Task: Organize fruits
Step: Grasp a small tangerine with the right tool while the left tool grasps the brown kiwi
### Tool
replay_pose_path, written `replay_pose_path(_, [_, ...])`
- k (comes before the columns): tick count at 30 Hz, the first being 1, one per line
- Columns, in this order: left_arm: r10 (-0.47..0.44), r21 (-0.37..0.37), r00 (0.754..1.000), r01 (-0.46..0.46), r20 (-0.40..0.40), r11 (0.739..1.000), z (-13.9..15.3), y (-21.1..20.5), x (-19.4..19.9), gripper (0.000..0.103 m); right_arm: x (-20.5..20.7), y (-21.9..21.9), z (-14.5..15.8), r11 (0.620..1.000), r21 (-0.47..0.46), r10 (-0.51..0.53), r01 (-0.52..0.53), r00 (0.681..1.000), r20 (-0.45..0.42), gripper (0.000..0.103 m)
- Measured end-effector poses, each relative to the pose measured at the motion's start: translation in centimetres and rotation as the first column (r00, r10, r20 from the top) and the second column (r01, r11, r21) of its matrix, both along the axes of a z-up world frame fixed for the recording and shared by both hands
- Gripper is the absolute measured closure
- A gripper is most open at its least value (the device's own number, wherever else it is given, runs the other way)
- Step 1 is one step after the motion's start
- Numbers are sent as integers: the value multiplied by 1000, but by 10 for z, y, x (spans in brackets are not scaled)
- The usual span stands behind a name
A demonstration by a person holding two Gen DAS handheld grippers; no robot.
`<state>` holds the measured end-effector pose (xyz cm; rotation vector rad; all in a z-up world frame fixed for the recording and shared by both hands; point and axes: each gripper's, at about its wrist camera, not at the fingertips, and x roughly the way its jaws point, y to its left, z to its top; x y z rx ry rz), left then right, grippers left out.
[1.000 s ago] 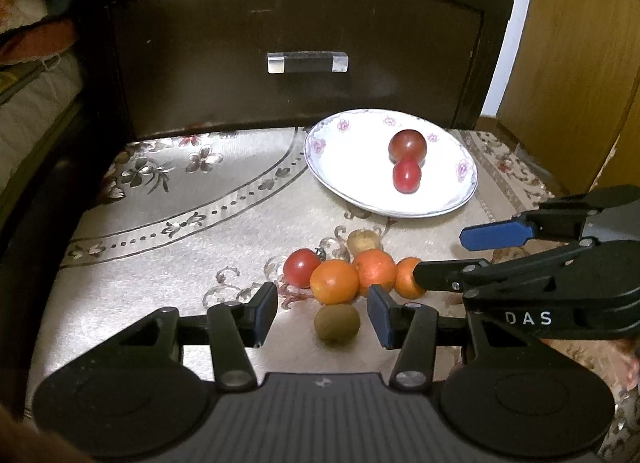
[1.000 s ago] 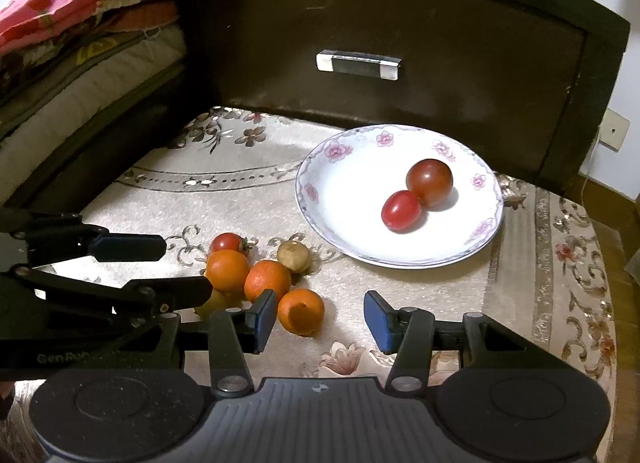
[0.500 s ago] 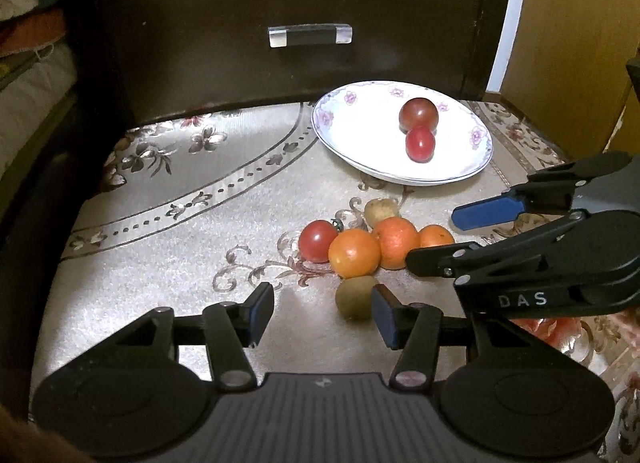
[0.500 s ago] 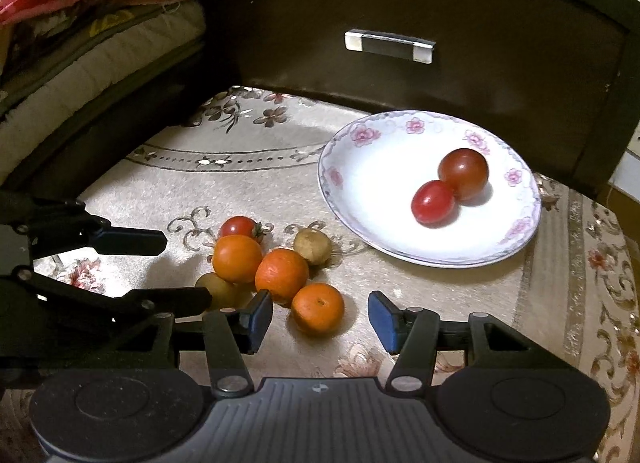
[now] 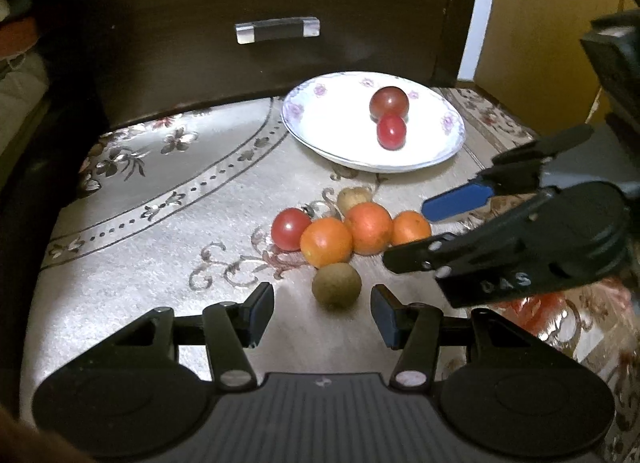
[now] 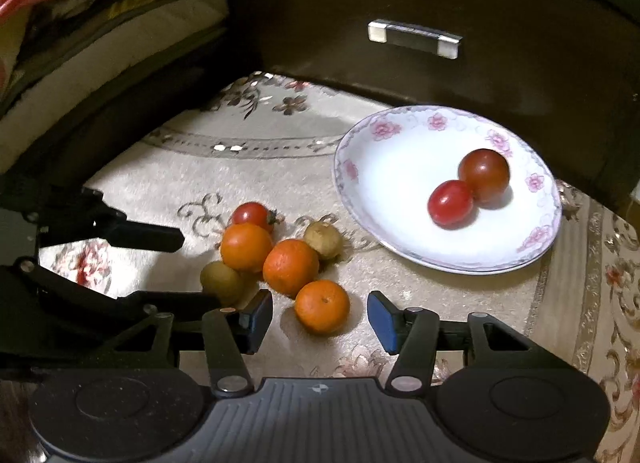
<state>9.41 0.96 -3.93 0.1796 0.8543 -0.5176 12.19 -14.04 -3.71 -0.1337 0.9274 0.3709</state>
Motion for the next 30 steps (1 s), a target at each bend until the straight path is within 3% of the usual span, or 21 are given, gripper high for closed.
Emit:
replay_pose_path(3, [-5,5,1000,5,-8,1000,-3,-2,1,45,4,2,-6,1000,-4,-14,14,1000,-15,54])
replay_pose_path(6, [-14,7,1000,14,-4,1000,-3,-4,0,45,3,5,-8,1000,-16,-8,8,1000,10,61])
replay_pose_path(8, [-9,6,1000,9,5,1000,-4,-4,1,45,4,6,-7,1000,-19,-14,14,1000,12,77])
replay_pose_path(19, [16,28,1000,-17,25,999,-15,-15,9,45,-7,4,-6,995,-51,-79,80,997,25,78])
replay_pose_path(25, [22,18,1000,-22,11,1000,-13,-19,13,60,-7,-7,-3,994,-37,-102,103,995,17,78])
replay_pose_path(30, [22,15,1000,-22,3,1000,-10,-16,10,63,-7,-18,1,991,-13,-134,134,991,12,78])
